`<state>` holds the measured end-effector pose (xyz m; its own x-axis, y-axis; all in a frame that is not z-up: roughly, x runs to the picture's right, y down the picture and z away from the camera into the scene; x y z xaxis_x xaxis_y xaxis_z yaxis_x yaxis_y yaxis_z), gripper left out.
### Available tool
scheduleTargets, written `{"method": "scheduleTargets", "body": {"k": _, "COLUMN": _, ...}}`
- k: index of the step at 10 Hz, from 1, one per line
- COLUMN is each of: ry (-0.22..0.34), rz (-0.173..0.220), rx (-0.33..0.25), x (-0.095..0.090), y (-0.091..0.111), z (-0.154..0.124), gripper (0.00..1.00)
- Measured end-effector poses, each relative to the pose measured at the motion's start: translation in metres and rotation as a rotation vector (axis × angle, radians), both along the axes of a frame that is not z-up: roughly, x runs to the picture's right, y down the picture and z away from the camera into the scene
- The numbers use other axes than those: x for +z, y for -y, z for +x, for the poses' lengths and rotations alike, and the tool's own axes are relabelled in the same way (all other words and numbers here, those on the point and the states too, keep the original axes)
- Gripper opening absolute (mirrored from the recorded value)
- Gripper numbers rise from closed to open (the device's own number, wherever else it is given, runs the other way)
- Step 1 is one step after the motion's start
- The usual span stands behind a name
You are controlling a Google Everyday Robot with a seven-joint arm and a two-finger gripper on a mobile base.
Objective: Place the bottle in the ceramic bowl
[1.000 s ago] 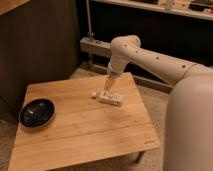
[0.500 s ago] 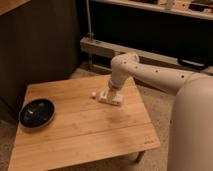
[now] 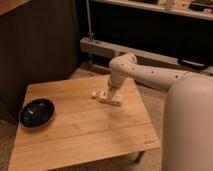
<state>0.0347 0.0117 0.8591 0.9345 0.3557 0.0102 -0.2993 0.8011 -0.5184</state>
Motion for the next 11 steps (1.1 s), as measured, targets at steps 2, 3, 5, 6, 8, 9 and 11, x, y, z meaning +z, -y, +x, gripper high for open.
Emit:
{"method": "scheduleTargets", "body": {"k": 2, "ry": -0.029, "rz": 0.019, "rx": -0.004, "x": 0.01, "y": 0.003, "z": 0.007, "gripper": 0.65}}
{"method": "scheduleTargets", "body": {"k": 3, "ry": -0.039, "rz": 0.023, "rx": -0.009, "x": 0.014, "y": 0.003, "z": 0.009, "gripper": 0.65}}
{"method": "scheduleTargets", "body": {"k": 5, "ry": -0.068, "rz": 0.025, "rx": -0.021, "x": 0.026, "y": -0.007, "z": 0.01, "gripper": 0.65}}
{"method": "scheduleTargets", "body": {"k": 6, "ry": -0.076, "rz": 0.024, "rx": -0.022, "x": 0.03, "y": -0.009, "z": 0.011, "gripper": 0.65}}
{"method": "scheduleTargets", "body": {"k": 8, "ry": -0.081, "rz": 0.022, "rx": -0.023, "x": 0.032, "y": -0.01, "z": 0.011, "gripper": 0.65}}
{"method": "scheduleTargets", "body": {"k": 9, "ry": -0.085, "rz": 0.023, "rx": -0.023, "x": 0.033, "y": -0.01, "z": 0.013, "gripper": 0.65}}
{"method": "scheduleTargets", "body": {"k": 11, "ry": -0.083, "rz": 0.023, "rx": -0.024, "x": 0.033, "y": -0.01, "z": 0.012, "gripper": 0.65}}
